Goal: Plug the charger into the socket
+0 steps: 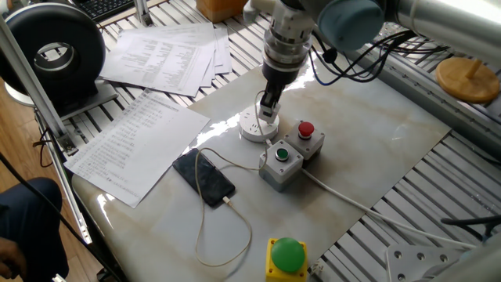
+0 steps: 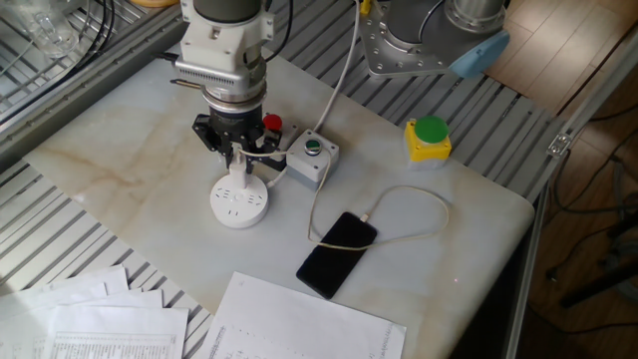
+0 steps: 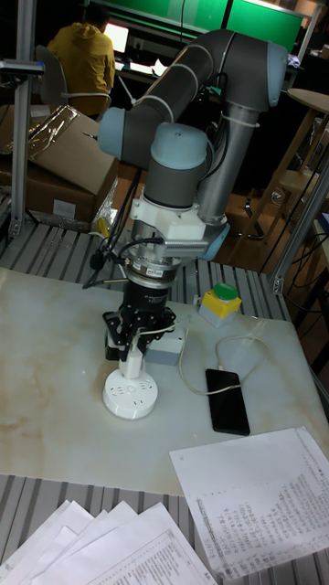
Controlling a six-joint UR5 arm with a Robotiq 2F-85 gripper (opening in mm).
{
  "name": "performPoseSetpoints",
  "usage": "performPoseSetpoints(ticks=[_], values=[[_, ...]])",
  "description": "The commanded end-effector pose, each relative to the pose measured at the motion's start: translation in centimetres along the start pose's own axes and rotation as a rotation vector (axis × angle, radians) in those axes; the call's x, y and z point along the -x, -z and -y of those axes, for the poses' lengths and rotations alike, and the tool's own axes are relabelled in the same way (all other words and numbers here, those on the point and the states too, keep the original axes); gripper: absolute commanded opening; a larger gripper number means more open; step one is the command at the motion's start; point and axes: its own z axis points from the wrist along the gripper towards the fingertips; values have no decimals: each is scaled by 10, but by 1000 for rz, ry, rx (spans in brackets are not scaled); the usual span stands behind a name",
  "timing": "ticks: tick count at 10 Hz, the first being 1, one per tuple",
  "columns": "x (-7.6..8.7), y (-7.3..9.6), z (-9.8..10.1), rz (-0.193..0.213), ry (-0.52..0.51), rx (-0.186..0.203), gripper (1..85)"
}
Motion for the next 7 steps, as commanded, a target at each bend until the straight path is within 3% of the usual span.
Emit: performPoseSetpoints(ticks=[1, 4, 7], values=[[-6, -1, 0, 0, -25, 16, 13], [-4, 0, -6, -1, -47, 36, 13], [3, 1, -4, 0, -44, 23, 13]])
